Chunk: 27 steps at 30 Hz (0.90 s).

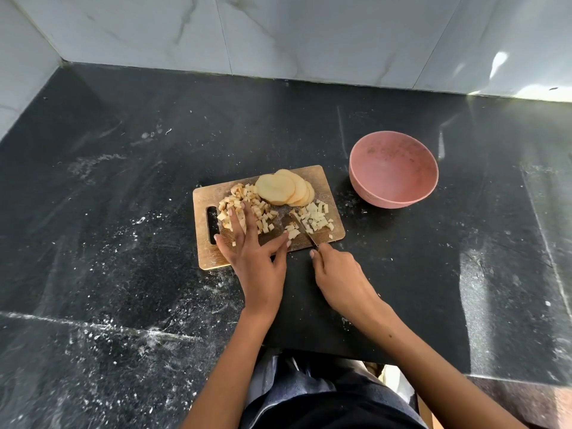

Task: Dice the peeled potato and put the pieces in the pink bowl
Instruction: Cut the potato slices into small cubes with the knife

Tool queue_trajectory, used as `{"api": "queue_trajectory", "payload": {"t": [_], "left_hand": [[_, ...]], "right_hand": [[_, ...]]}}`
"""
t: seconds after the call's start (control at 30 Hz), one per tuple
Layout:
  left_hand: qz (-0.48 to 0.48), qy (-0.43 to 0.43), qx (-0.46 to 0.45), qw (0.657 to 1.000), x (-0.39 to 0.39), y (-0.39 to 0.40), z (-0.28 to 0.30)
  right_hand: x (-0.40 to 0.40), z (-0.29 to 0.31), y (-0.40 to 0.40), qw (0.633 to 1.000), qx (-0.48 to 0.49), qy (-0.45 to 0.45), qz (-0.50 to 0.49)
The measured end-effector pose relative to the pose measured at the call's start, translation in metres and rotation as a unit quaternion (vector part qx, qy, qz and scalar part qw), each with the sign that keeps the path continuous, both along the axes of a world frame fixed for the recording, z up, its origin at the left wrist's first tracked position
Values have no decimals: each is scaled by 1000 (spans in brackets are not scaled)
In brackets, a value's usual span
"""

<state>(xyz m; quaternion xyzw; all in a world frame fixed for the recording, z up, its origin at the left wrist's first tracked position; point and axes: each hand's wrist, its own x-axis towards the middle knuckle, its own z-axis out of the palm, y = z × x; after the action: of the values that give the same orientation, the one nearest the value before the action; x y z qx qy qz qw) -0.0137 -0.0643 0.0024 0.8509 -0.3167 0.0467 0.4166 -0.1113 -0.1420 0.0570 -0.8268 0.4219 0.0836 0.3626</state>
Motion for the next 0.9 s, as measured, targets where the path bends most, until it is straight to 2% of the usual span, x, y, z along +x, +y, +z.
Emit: {"api": "queue_trajectory", "payload": {"t": [0.37, 0.73, 0.9], "left_hand": [[-8, 9, 67, 998, 11, -1, -9], [-26, -15, 92, 995, 16, -8, -5], [-43, 17, 99, 994, 17, -4, -4]], "right_hand": [[15, -9, 5, 997, -20, 74, 20], [-10, -7, 14, 996, -17, 88, 17], [1, -8, 11, 995, -32, 90, 12]]}}
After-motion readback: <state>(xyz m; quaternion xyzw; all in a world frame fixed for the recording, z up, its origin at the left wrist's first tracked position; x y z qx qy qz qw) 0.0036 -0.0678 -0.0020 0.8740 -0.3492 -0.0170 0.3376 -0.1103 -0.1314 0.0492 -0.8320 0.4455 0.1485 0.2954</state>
